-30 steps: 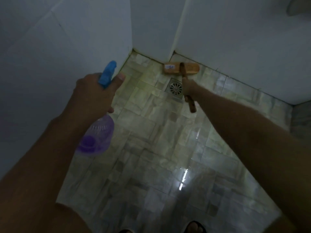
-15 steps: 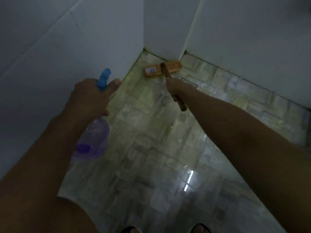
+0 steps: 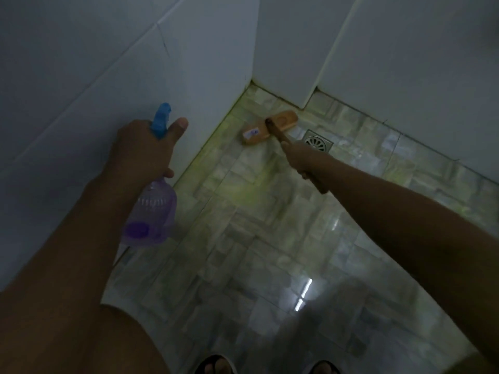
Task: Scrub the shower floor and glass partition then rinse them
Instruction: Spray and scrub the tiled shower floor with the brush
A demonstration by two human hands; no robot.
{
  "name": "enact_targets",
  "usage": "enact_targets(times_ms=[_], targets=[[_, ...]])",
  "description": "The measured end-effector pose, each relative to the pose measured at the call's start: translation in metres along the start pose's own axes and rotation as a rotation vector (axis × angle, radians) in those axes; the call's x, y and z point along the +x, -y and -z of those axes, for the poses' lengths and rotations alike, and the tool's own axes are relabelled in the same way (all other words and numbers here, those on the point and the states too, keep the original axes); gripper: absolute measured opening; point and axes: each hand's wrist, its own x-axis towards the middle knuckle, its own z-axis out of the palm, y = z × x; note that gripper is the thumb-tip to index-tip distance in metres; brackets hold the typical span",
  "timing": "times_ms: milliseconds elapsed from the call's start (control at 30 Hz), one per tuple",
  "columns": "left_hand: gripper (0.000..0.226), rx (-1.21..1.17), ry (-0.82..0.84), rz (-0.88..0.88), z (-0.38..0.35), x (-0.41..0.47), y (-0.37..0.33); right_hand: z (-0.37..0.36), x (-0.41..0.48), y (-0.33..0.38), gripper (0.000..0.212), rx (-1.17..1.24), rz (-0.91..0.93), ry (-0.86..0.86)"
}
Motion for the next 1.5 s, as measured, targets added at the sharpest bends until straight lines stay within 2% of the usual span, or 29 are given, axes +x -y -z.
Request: enact_targets(times_ms=[133, 200, 300, 400, 500, 633, 733, 867, 933, 1033, 1167, 1267, 1367, 1500], targets=[[0.077, 0.011, -0.014, 0.024, 0.003, 0.000, 0.003, -0.023, 0.019, 0.059, 0.050, 0.103, 0.023, -0.015], [0.077, -0.010, -0.002, 0.032, 0.004, 0.000, 0.002, -0.042, 0.013, 0.066, 0.053, 0.091, 0.051, -0.007], [0.075, -0.063, 0.024, 0.049, 0.005, -0.004, -0.004, -0.059, -0.014, 0.033, 0.060, -0.047, 0.102, 0.051], [0.062, -0.102, 0.028, 0.047, 0.008, -0.004, -0.007, -0.046, -0.035, -0.013, 0.061, -0.168, 0.091, 0.104], [0.058, -0.103, 0.013, 0.056, 0.014, -0.008, -0.010, -0.019, -0.040, -0.026, 0.062, -0.125, -0.005, 0.049], [0.065, -0.094, 0.001, 0.093, 0.021, -0.015, -0.010, -0.029, -0.041, 0.011, 0.051, -0.034, 0.012, 0.000], [0.068, -0.086, 0.010, 0.129, 0.024, -0.022, -0.001, -0.069, -0.053, 0.040, 0.051, -0.006, 0.095, 0.065], [0.068, -0.091, 0.008, 0.157, 0.029, -0.035, 0.014, -0.116, -0.094, 0.043, 0.054, -0.133, 0.236, 0.244], [0.071, -0.074, 0.005, 0.159, 0.036, -0.045, 0.022, -0.115, -0.105, 0.023, 0.058, -0.205, 0.247, 0.244], [0.076, -0.082, -0.007, 0.175, 0.048, -0.060, 0.033, -0.086, -0.103, -0.005, 0.063, -0.287, 0.147, 0.245], [0.071, -0.123, -0.038, 0.213, 0.067, -0.084, 0.051, -0.063, -0.090, 0.009, 0.059, -0.315, 0.109, 0.243], [0.065, -0.096, -0.072, 0.225, 0.077, -0.101, 0.065, -0.089, -0.085, 0.040, 0.053, -0.253, 0.151, 0.217], [0.064, -0.076, -0.083, 0.223, 0.082, -0.115, 0.074, -0.134, -0.096, 0.052, 0.058, -0.227, 0.214, 0.216], [0.066, -0.097, -0.093, 0.227, 0.085, -0.124, 0.077, -0.156, -0.129, 0.027, 0.061, -0.312, 0.349, 0.314]])
